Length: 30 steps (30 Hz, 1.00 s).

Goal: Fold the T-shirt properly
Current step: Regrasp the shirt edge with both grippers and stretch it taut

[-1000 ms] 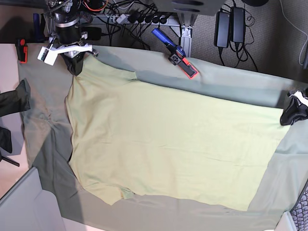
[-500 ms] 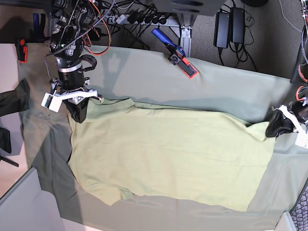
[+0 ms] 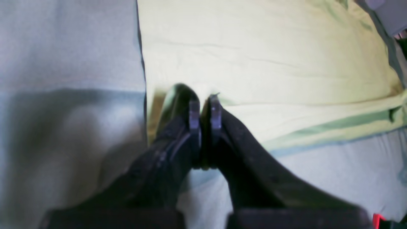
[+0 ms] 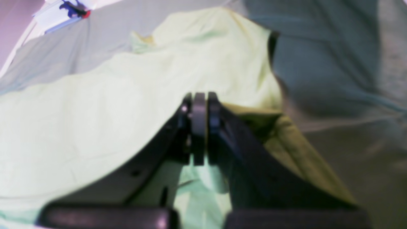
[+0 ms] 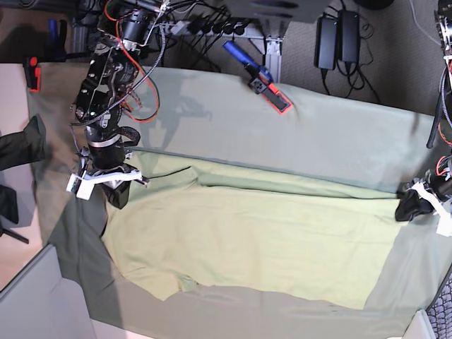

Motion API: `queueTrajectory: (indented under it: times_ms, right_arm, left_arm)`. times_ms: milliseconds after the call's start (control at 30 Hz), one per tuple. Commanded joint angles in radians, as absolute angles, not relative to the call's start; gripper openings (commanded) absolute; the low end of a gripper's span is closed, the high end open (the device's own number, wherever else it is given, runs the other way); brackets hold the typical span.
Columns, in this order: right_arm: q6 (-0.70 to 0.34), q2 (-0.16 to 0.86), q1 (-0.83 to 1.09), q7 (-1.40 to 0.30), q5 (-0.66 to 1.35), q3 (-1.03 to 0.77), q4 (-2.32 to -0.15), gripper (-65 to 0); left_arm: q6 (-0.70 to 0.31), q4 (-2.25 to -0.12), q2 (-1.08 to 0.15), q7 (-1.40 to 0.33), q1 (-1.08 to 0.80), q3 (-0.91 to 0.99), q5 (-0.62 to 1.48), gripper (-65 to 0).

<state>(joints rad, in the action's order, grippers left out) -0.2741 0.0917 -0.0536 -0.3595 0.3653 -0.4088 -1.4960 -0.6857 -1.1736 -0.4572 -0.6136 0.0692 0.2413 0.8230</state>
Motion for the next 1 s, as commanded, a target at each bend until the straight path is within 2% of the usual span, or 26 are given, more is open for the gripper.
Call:
queueTrajectory:
  times_ms: [0,33,67,133,167,200,233,400,567,733,967]
  right_arm:
    - [-0.321,0.102,-0.075,-0.334,0.373,-0.400,-1.497,-65.0]
    - [-0.321,0.102,-0.077,-0.333,0.374,-0.392,-1.486,-65.0]
    - [-0.321,0.102,-0.077,-0.333,0.373,-0.384,-1.480,-62.2]
    - [-0.321,0.102,-0.073,-0.335,0.374,-0.372,-1.477,-40.1]
    - [-0.321,0.102,-0.072,-0.335,0.374,-0.371,-1.478,-30.6]
    - [-0.321,0.102,-0.072,-0.335,0.374,-0.371,-1.479,-24.5]
    - [-0.321,0.102,-0.072,-0.338,0.374,-0.373,-1.484,-22.3]
    - [-0.321,0.102,-0.069,-0.445,0.382,-0.441,-1.581,-22.4]
    - [-0.320,0.103,-0.068,-0.588,0.385,-0.617,-1.659,-22.4]
    - [-0.318,0.105,-0.001,-0.597,0.480,-0.755,-1.628,-22.4]
    - [-0.318,0.104,0.021,-0.565,0.506,-0.762,-1.524,-22.4]
  left_arm:
    - [-0.698,-1.182,-0.477,-0.583,0.088,0.247,0.839,-58.1]
    - [-0.698,-1.180,-0.476,-0.574,0.088,0.247,0.836,-51.4]
    - [-0.698,-1.179,-0.476,-0.571,0.088,0.247,0.832,-44.3]
    - [-0.698,-1.179,-0.476,-0.572,0.088,0.247,0.833,-31.4]
    - [-0.698,-1.179,-0.477,-0.572,0.089,0.247,0.833,-28.2]
    - [-0.698,-1.180,-0.477,-0.572,0.089,0.247,0.834,-27.8]
    - [-0.698,-1.180,-0.477,-0.572,0.089,0.247,0.835,-27.8]
    - [-0.698,-1.221,-0.477,-0.627,0.083,0.312,0.893,-27.8]
    - [-0.698,-1.259,-0.477,-0.754,0.080,0.408,0.995,-27.8]
    - [-0.698,-1.259,-0.477,-0.755,0.039,0.414,1.014,-27.8]
    - [-0.698,-1.259,-0.477,-0.749,0.015,0.414,1.014,-27.8]
